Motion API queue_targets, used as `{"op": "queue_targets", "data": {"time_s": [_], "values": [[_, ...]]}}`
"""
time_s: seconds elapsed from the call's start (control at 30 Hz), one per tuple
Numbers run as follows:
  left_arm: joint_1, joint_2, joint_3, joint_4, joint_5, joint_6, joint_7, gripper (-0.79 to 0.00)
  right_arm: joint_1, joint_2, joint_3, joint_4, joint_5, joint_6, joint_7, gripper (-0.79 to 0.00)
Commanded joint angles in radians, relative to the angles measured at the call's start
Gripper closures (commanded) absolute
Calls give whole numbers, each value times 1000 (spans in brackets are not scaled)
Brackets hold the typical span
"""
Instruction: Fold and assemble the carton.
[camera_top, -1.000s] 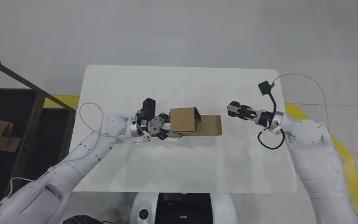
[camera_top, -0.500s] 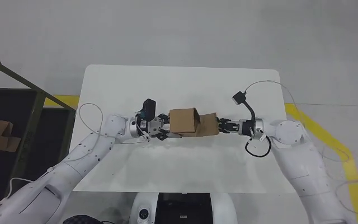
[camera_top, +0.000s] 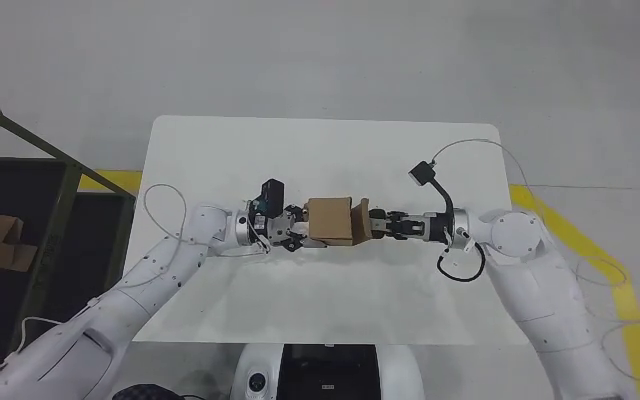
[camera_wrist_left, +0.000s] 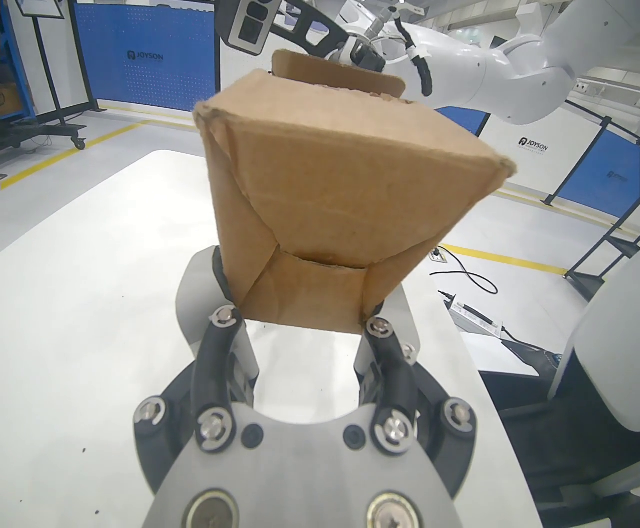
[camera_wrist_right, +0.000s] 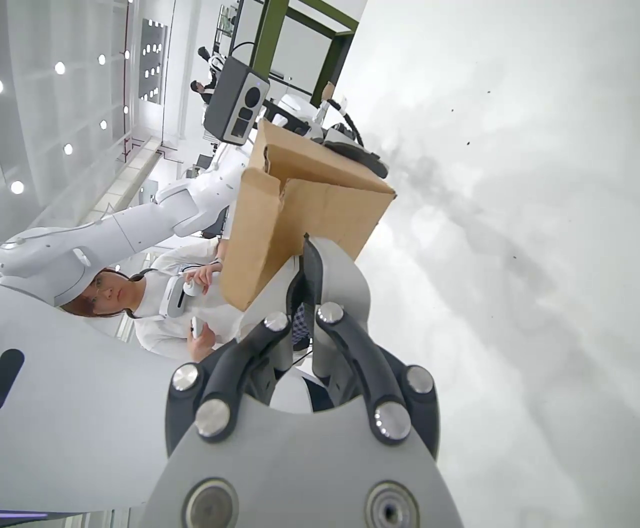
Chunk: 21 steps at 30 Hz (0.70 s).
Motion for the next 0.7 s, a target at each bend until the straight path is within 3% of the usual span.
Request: {"op": "queue_targets", "data": {"time_s": [0.0, 0.47, 0.67], "values": [[3, -1, -6, 2, 8, 6, -4, -385, 2, 1, 2, 1, 10, 2, 1, -43], [19, -11, -29, 13, 55, 42, -5, -379, 14, 8, -11, -2, 9, 29, 8, -46], [20, -16, -35, 26, 67, 47, -4, -372, 24, 10, -21, 4, 9, 33, 9, -108]]}}
